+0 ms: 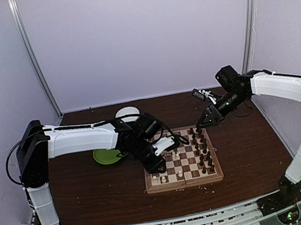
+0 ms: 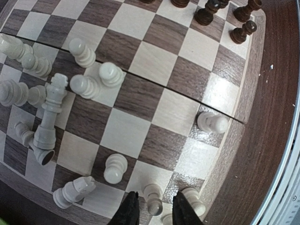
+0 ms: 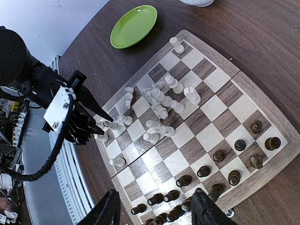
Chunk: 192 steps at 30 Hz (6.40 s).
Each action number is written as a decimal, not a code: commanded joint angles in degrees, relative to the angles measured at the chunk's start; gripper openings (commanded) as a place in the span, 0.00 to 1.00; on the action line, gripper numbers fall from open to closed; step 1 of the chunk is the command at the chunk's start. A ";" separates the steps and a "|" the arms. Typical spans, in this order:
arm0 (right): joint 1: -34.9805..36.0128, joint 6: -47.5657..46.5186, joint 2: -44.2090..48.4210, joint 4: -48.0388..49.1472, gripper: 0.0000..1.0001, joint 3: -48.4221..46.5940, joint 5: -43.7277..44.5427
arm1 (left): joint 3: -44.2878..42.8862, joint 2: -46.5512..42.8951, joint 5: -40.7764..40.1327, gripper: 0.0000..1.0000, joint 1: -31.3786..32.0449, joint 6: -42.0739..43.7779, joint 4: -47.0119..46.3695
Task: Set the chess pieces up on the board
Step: Adjust the pawn at g2, then pick up the knight from e1, then pass from the left arm to the right, then place the knight at g1.
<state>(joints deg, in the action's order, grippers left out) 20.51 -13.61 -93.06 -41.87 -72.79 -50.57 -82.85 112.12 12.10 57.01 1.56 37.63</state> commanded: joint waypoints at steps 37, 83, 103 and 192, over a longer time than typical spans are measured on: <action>-0.39 -1.04 -1.34 -1.11 0.51 -1.74 -0.76 | -3.03 3.28 0.53 0.05 0.64 1.14 1.06; -0.39 -1.05 -2.42 -1.70 0.51 -2.51 -0.32 | -0.98 0.23 2.62 0.46 -9.53 27.07 -1.03; -0.39 -1.34 -3.61 -2.56 0.51 -3.15 -0.72 | -1.79 5.63 3.87 0.36 -9.42 29.29 0.54; 24.32 2.56 -14.01 -3.20 0.02 -26.57 13.00 | 19.26 -41.83 -5.09 0.50 -20.62 -5.36 -22.15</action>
<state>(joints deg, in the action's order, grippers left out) 41.06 -6.09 -108.03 -45.36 -101.12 -44.91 -59.75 73.76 14.44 41.28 -8.64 6.90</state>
